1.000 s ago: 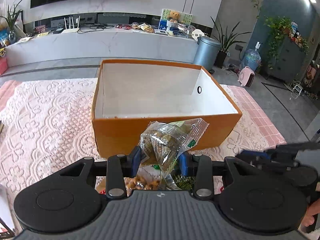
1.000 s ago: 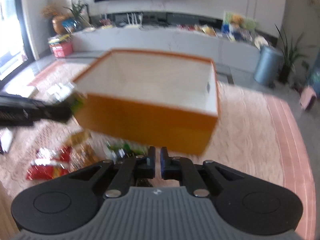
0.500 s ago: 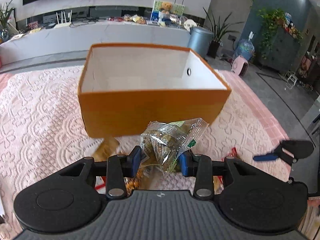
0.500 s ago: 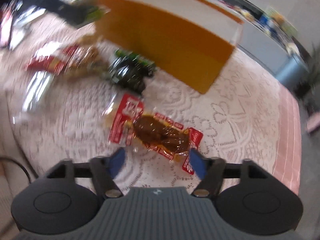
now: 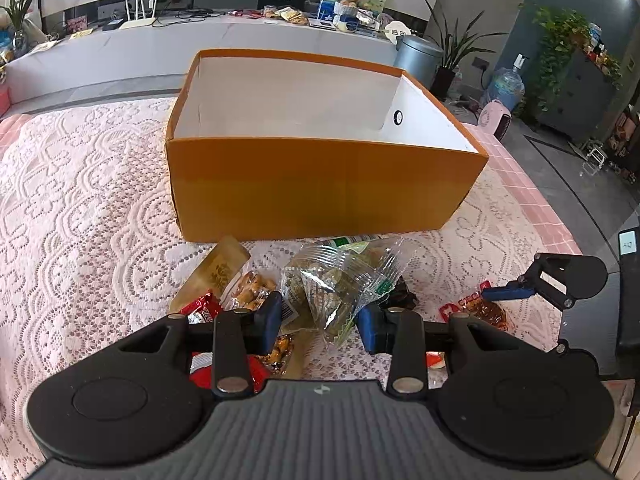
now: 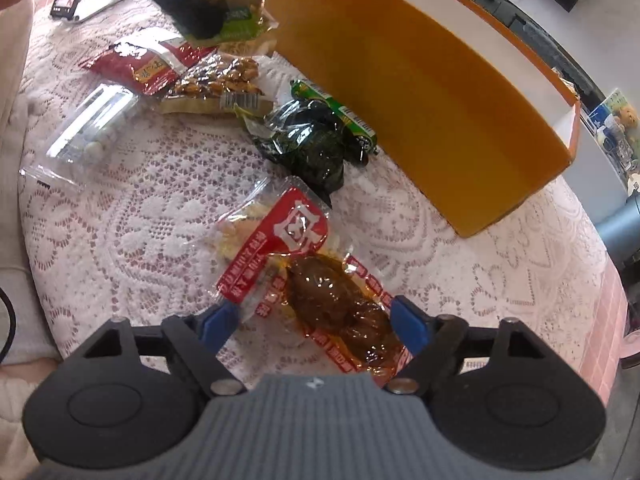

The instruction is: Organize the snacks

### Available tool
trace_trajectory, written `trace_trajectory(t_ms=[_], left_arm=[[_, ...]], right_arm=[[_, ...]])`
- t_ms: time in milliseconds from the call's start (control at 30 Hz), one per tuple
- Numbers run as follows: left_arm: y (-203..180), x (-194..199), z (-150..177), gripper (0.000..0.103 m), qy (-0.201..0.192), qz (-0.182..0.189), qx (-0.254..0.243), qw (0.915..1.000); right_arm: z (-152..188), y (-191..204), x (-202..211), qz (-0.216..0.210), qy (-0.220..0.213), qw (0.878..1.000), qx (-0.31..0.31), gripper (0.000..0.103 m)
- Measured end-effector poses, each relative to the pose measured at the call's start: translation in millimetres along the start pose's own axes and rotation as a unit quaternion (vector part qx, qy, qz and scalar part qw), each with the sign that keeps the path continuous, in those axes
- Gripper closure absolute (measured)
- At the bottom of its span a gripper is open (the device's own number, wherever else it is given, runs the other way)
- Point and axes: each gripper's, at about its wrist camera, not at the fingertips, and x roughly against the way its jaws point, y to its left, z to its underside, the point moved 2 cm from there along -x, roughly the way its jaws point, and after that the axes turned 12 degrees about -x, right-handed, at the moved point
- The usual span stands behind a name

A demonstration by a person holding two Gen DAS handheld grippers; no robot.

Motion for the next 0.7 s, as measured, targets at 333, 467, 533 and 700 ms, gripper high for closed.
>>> trace_trajectory(t_ms=[333, 467, 533, 700], left_arm=[[-2.8, 2.3, -0.6, 0.059, -0.003, -0.003, -0.006, 1.0], [-7.4, 6.6, -2.2, 0.059, -0.009, -0.004, -0.017, 0.9998], [-10.2, 11.8, -4.2, 0.059, -0.017, -0.003, -0.022, 0.9996], [-10.6, 27.4, -17.3, 0.059, -0.047, 0.003, -0.025, 0.9986]], right_arm=[[-4.4, -4.0, 22.8, 0.034, -0.032, 0.998, -0.03, 0.087], [-7.1, 0.5, 32.9, 0.037, -0.048, 0.998, -0.035, 0.088], [-9.2, 4.1, 40.7, 0.052, -0.06, 0.996, -0.032, 0.088], [-24.7, 5.6, 72.3, 0.07, -0.1, 0.991, -0.05, 0.088]])
